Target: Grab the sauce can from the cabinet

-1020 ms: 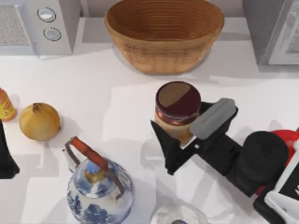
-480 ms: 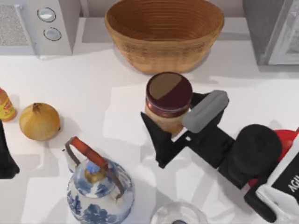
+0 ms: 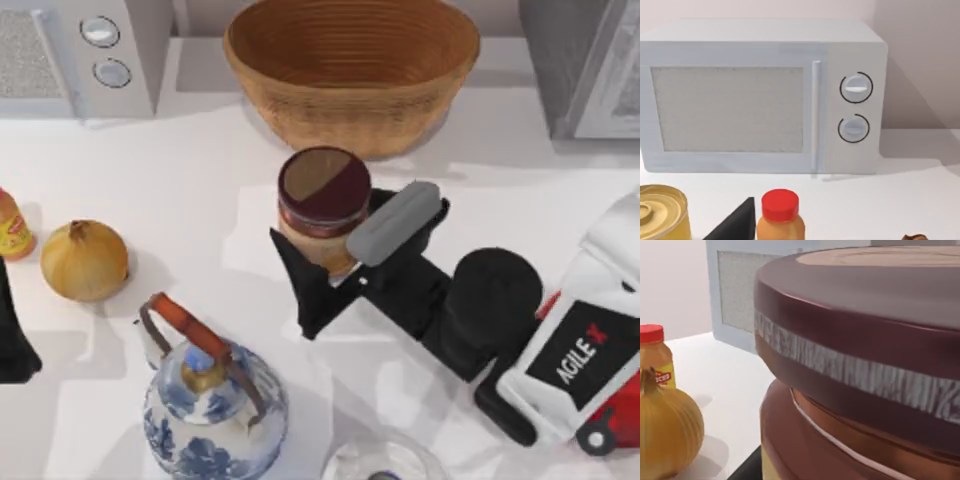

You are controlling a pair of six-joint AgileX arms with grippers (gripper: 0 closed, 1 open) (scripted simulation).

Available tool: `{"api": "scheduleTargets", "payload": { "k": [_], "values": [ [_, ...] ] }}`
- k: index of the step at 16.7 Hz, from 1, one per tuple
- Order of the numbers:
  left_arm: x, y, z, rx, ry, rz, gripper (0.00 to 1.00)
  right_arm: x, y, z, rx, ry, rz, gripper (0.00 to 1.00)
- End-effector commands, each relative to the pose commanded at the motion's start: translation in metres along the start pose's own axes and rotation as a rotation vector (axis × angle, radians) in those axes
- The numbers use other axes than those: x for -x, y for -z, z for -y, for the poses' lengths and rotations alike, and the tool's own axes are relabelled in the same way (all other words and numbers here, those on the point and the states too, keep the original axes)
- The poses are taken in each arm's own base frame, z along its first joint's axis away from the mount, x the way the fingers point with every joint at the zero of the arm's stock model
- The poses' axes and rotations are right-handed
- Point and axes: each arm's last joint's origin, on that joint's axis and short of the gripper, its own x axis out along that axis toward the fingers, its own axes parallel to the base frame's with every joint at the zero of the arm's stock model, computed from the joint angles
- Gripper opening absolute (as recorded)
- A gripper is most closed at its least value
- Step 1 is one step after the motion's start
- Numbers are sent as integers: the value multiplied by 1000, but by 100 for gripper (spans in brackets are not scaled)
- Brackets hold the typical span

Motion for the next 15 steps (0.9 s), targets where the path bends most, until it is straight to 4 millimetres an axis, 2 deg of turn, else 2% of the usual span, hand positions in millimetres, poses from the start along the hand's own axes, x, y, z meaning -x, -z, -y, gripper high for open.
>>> {"api": "scheduleTargets", "payload": {
  "k": [3, 7, 15],
  "values": [
    [0, 0, 0, 0, 0, 0, 100, -2, 17, 4, -7, 25, -46, 0],
    [0, 0, 0, 0, 0, 0, 100, -2, 17, 4, -8, 26, -47, 0],
    [0, 0, 0, 0, 0, 0, 100, -2, 17, 4, -8, 26, -47, 60]
  ]
}}
